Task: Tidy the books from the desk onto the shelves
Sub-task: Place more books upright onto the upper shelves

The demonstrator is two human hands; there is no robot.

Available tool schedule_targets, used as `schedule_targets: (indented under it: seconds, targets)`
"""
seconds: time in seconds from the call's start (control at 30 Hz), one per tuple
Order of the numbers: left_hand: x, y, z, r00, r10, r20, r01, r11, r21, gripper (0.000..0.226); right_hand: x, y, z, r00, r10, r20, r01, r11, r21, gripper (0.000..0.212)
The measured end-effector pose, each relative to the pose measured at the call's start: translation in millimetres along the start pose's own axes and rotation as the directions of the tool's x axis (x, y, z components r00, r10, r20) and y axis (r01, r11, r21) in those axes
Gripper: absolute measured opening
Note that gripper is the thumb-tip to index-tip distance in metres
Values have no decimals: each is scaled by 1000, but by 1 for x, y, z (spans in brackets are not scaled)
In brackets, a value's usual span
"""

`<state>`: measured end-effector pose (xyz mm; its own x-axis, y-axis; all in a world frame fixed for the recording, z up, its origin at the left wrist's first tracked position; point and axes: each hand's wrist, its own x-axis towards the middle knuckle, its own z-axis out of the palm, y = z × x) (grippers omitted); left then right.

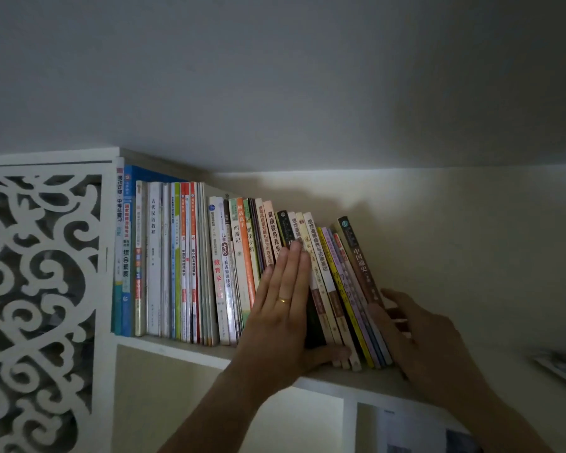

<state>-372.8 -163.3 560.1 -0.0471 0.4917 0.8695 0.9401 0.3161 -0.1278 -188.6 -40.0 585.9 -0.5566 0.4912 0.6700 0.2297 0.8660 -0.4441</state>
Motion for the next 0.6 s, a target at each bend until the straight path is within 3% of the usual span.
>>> schedule_targets:
  seconds: [0.13,0.23,0.33,0.43,0.53,0.6]
  targets:
    - [1,9,-9,999,-30,18,30,999,17,124,6,9,6,993,-119,-21,110,957,-267,38]
    - [-10,22,-12,1000,25,-3,-25,1000,2,90,6,19,16,988,-136,-78,101,933,-345,33]
    - [-12,32,-19,999,9,-46,-10,1000,-28,63,0,18,21,950,-196,-242,113,942,-316,33]
    - [3,61,-36,985,-137,-106,111,969,-222,51,-12,7,16,911,-180,-370,106,972,-211,24]
    - [29,99,-46,941,-321,102,335,854,-397,62,-26,1,16,949,-131,-286,85,982,-168,5]
    - [43,113,-42,902,-396,170,430,842,-325,60,-34,1,12,963,-159,-216,136,984,-116,8]
